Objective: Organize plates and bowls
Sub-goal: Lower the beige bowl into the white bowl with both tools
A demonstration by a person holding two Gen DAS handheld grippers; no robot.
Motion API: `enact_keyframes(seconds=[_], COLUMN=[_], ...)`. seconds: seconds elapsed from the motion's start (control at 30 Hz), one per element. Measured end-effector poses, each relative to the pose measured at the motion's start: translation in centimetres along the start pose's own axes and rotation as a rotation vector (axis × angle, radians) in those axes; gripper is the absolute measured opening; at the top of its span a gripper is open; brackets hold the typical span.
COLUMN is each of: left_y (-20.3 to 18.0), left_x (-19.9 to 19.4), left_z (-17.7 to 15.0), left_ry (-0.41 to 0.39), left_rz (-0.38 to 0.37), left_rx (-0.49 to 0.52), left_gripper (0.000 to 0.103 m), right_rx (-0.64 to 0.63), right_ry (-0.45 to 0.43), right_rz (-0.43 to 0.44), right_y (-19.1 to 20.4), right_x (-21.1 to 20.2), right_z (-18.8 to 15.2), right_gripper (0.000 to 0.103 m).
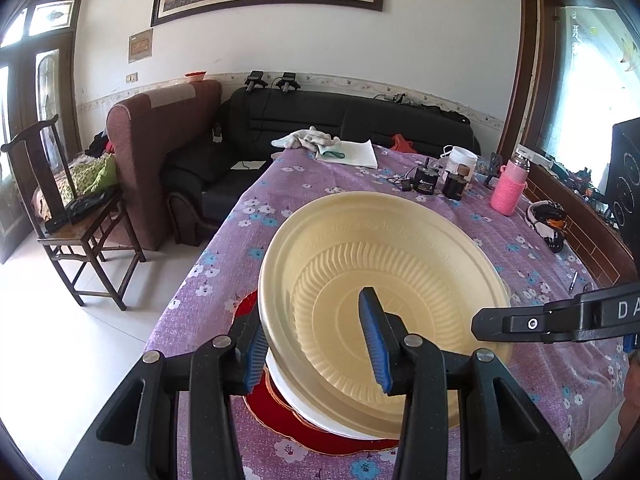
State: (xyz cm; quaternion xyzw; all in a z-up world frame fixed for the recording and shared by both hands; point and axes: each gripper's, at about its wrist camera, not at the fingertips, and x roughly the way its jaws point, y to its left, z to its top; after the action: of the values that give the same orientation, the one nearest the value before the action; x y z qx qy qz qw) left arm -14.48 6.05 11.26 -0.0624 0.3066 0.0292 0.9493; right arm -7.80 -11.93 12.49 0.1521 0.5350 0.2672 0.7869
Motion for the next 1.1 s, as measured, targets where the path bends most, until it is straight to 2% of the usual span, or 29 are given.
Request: enact_keyframes(seconds=[0.3,1.1], left_y=[0.3,0.5], left_x=[1.2,2.2], left_z=[-0.6,-1.1], left_ry=[0.034,0.051], left_rz=[0.000,0.008], left_rx=[-0.011,-0.010], left_gripper=[0.041,0.041], right_rx=[0.022,0.033], right_ry=[0.017,0.026], right_rz=[-0.013,-0.010], right_y=[-0.3,-0.7], right_x=[1.0,1.9], right_z=[0.2,0.5], right_gripper=[0.019,0.019])
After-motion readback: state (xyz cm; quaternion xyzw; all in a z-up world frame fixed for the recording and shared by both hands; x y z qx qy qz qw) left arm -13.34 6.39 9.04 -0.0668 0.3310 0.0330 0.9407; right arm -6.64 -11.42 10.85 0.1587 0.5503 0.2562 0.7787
